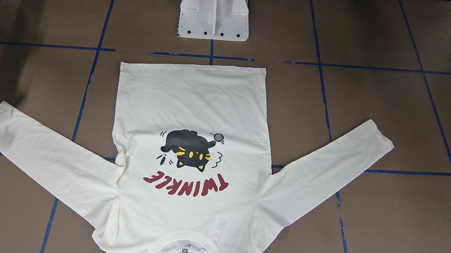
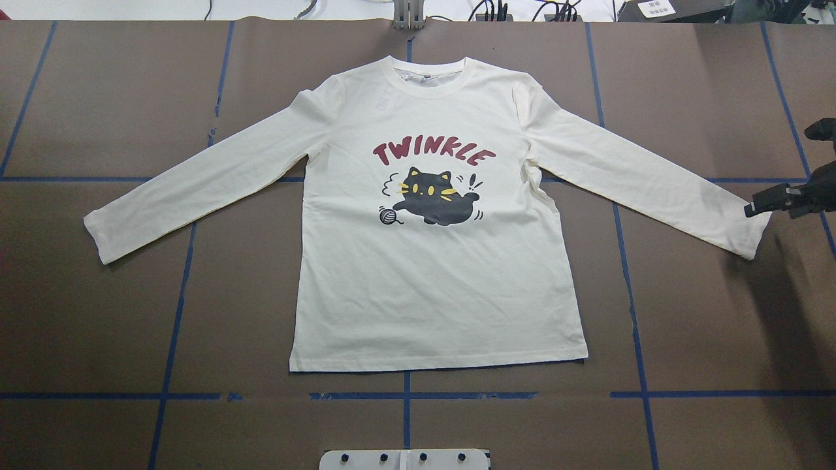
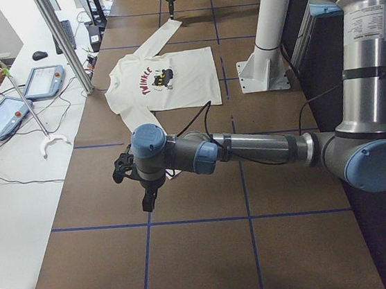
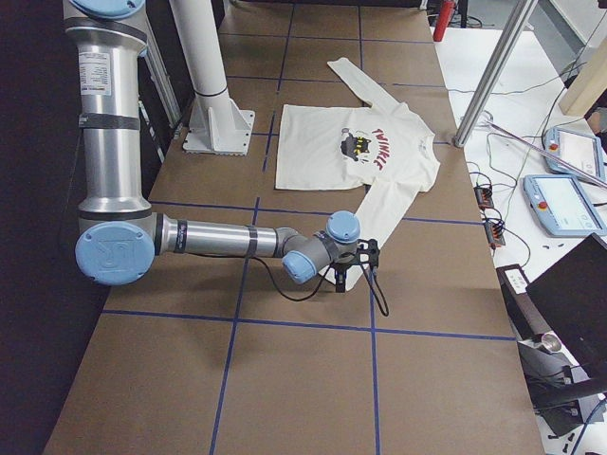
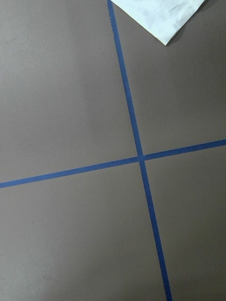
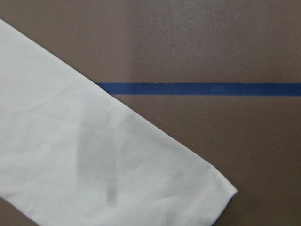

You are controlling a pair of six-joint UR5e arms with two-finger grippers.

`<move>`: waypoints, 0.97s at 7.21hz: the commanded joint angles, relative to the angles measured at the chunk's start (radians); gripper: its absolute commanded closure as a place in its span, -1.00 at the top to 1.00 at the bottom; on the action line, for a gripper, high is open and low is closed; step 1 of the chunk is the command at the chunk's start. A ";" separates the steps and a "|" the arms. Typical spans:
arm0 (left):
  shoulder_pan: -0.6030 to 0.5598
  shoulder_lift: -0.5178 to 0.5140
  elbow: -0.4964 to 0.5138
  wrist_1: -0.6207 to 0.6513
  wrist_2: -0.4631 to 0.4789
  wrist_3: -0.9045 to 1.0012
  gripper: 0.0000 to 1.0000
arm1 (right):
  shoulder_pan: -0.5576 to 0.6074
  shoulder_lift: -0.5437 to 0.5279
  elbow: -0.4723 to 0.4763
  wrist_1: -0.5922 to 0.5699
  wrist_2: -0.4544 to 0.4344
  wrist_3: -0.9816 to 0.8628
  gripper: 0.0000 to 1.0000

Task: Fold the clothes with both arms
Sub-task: 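Lower the right gripper to the cuff of the sleeve nearest it and grasp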

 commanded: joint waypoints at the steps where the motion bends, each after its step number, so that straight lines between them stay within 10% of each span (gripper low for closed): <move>1: 0.000 0.004 0.004 -0.009 0.000 0.003 1.00 | -0.026 -0.002 -0.004 -0.008 -0.022 0.004 1.00; 7: 0.000 0.004 0.007 -0.009 0.000 0.004 1.00 | -0.040 -0.007 -0.029 -0.027 -0.060 0.001 1.00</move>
